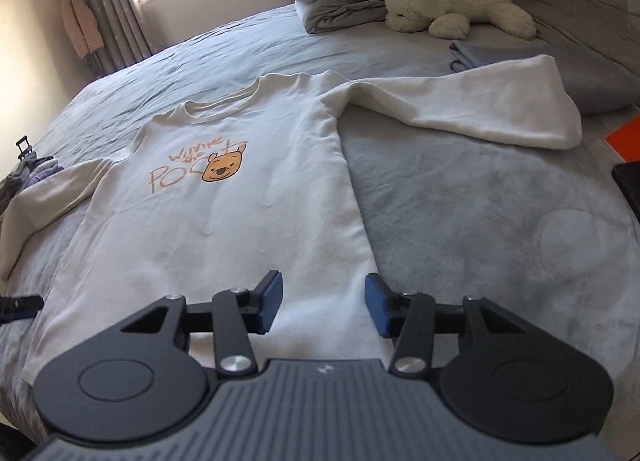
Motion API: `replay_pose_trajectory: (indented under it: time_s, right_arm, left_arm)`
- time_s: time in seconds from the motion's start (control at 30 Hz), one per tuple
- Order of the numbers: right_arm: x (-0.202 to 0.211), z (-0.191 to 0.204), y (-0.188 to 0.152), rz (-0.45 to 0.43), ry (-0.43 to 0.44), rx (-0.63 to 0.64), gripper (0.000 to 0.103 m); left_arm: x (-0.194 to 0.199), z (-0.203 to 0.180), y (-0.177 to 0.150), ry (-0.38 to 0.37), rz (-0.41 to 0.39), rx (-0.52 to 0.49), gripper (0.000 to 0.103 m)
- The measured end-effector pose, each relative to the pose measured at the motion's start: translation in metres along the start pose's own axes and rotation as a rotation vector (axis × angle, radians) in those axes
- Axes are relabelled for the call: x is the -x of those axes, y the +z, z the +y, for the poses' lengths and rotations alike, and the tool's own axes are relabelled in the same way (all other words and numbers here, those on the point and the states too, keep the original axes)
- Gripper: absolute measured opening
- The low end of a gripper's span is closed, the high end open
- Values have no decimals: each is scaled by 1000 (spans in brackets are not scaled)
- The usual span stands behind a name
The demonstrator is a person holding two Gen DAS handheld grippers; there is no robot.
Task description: Fold clothes
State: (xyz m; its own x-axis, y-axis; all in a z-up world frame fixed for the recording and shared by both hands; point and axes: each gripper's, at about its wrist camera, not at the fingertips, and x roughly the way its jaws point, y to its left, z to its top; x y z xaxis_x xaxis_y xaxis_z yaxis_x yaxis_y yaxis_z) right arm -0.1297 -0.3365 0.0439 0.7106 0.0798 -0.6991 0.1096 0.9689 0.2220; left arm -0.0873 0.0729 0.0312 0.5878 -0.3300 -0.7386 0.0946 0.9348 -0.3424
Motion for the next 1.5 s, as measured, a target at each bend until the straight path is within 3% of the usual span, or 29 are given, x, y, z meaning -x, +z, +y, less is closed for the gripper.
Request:
replay_pose_trajectory:
  time_s: [0.17,0.37,0.43,0.5,0.53,0.6,0.63,0.67,0.93,1.07,1.13,1.2,1.23,1.4,1.47,1.5]
  right_arm:
    - [8,-9,-14,13,-20,-3,48]
    - [31,-22,-36,4,24,-64,48]
    - [38,-22,-45,9,44,-75,48]
    - [41,-21,-51,15,53,-81,49]
    - [41,-19,-53,20,53,-76,48]
    - [39,-16,-54,27,42,-64,27]
    - [39,-18,-54,26,38,-75,13]
    - [39,-20,-53,22,38,-88,9]
    - [73,-29,-40,-111,149,-150,9]
    - [66,-33,-36,-72,101,-157,9]
    - [51,-23,-38,-10,23,-102,9]
    - [47,-14,-39,-5,-20,-43,10]
    - [47,-11,-39,-10,-30,-22,10]
    - [53,-7,-38,-74,-73,11,24]
    - [59,-5,-37,-120,-86,20,39]
    - [61,-2,-35,-136,-85,26,39]
  left_arm:
    - [13,-2,-22,-48,-11,-42,52]
    - [18,-13,-39,-29,-28,-101,51]
    - [15,-16,-40,-16,-19,-122,41]
    - [12,-18,-40,-13,-6,-131,14]
    - [10,-17,-39,-20,5,-126,9]
    - [9,-13,-36,-34,25,-82,5]
    - [9,-11,-35,-41,33,-65,4]
    - [11,-10,-34,-47,37,-57,4]
    - [50,-8,-27,-124,-31,-8,3]
    - [34,-12,-36,-64,35,-55,3]
    - [23,-15,-42,-23,73,-92,5]
    - [20,-17,-43,1,74,-117,9]
    - [23,-16,-41,6,62,-115,9]
    - [36,-5,-29,60,-16,-80,31]
    - [37,1,-24,75,-35,-56,31]
    - [37,4,-21,82,-44,-44,32]
